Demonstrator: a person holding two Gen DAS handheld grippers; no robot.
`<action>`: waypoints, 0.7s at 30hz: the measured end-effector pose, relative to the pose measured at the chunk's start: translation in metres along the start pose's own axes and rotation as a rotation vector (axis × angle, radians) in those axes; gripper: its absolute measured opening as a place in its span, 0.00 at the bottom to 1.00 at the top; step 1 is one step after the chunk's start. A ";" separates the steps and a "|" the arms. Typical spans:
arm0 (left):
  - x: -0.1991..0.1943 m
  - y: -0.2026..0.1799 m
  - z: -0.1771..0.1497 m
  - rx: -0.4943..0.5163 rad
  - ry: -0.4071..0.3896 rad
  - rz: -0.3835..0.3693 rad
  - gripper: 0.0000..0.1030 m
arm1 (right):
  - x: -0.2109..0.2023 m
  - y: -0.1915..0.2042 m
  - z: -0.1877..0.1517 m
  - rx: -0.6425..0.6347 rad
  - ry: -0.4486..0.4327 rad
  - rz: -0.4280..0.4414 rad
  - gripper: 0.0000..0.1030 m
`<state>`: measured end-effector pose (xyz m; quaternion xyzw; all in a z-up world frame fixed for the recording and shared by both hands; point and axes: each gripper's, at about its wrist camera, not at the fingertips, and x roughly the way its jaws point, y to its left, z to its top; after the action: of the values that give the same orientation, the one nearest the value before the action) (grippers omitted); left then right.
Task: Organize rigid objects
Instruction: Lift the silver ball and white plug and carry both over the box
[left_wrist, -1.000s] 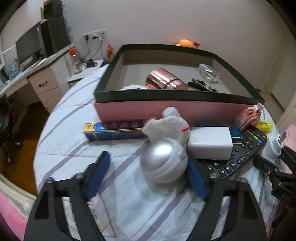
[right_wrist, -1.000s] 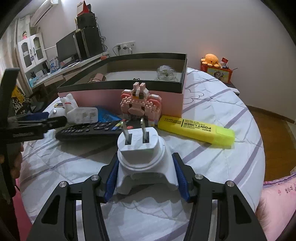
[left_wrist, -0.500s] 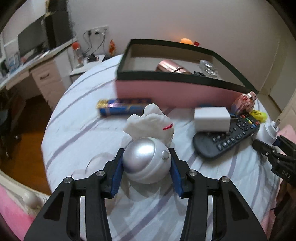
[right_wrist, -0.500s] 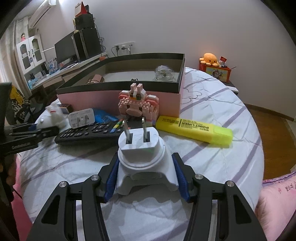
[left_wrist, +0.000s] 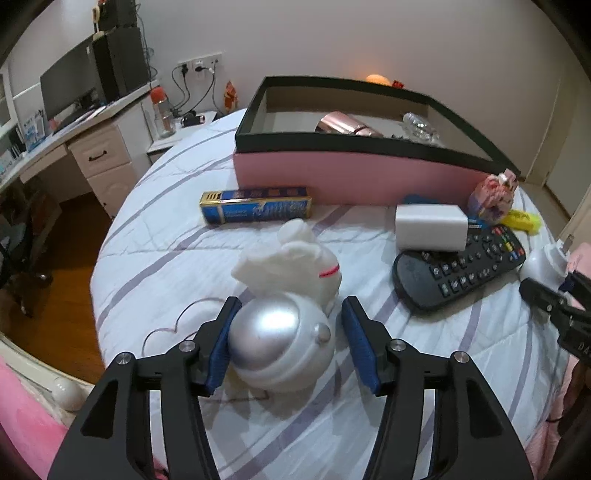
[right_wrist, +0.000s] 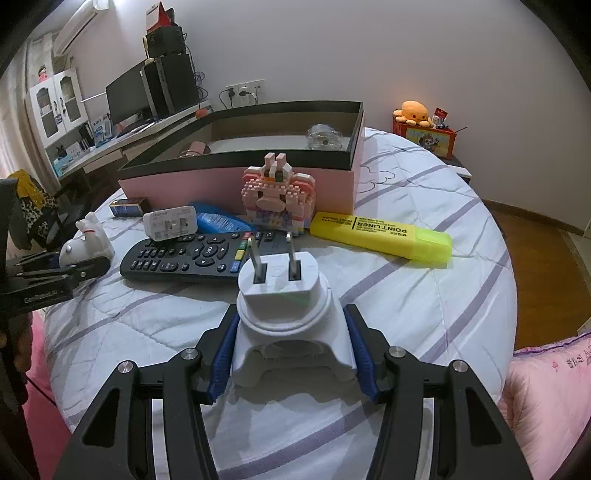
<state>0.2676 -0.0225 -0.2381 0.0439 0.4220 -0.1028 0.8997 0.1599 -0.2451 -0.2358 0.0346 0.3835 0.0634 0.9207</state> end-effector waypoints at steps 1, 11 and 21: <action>0.001 0.000 0.001 0.001 -0.007 0.000 0.45 | 0.000 0.000 0.000 0.001 -0.005 -0.001 0.54; -0.027 0.002 0.001 -0.003 -0.064 -0.064 0.45 | -0.007 0.003 0.001 0.011 -0.018 0.005 0.54; -0.086 0.005 0.009 -0.020 -0.194 -0.109 0.45 | -0.056 0.020 0.018 -0.020 -0.130 0.043 0.35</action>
<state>0.2224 -0.0063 -0.1664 0.0020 0.3358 -0.1510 0.9298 0.1322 -0.2338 -0.1815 0.0375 0.3216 0.0845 0.9424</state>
